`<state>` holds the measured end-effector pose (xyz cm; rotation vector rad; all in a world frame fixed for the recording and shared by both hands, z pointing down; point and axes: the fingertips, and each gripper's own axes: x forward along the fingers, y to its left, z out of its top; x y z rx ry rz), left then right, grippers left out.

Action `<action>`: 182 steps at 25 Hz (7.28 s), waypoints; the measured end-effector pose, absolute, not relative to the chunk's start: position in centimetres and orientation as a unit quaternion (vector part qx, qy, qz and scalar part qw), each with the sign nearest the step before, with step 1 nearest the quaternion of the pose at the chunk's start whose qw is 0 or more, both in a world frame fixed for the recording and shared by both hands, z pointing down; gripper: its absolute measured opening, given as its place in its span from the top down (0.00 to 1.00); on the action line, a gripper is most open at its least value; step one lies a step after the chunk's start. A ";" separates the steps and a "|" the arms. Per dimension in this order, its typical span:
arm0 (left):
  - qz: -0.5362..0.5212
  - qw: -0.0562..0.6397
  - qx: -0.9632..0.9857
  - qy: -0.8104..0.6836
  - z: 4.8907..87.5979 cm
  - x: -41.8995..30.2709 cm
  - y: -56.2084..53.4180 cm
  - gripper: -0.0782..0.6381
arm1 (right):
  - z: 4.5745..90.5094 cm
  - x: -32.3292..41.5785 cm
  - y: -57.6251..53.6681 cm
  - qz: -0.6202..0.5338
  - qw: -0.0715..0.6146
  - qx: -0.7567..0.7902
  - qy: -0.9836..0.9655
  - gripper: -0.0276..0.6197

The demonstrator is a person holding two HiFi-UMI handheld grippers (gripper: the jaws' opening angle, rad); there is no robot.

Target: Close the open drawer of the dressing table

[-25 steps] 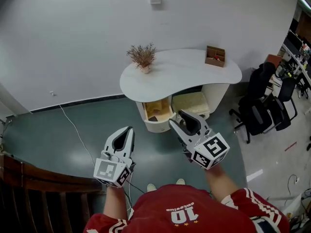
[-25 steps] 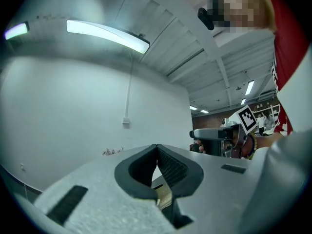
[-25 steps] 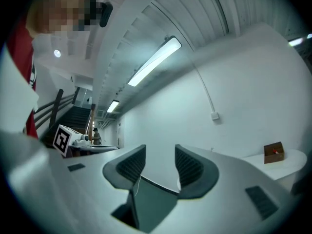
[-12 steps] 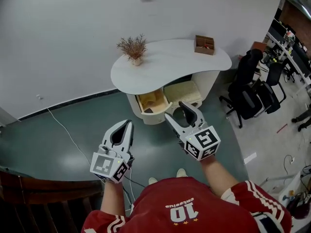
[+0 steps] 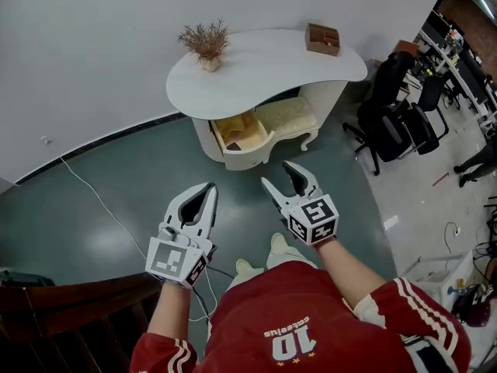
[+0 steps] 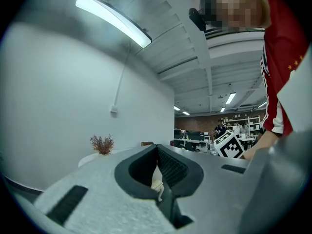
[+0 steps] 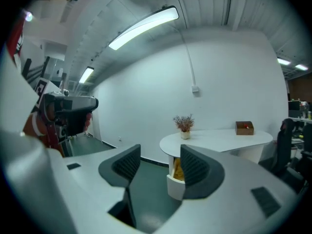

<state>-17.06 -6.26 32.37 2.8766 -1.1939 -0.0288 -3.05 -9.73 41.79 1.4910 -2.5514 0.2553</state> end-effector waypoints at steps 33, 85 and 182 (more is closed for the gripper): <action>0.094 0.152 0.885 -0.429 50.5 -12.8 -26.7 0.88 | 79.0 -0.8 -27.6 0.264 0.242 0.506 -0.784 0.63; 0.118 0.157 0.862 -0.467 52.4 -11.5 -33.4 0.88 | 86.5 -3.1 -37.4 0.299 0.260 0.457 -0.796 0.80; 0.111 0.146 0.838 -0.515 49.6 -22.0 -26.2 0.88 | 73.9 -3.3 -36.6 0.202 0.253 0.498 -0.805 0.72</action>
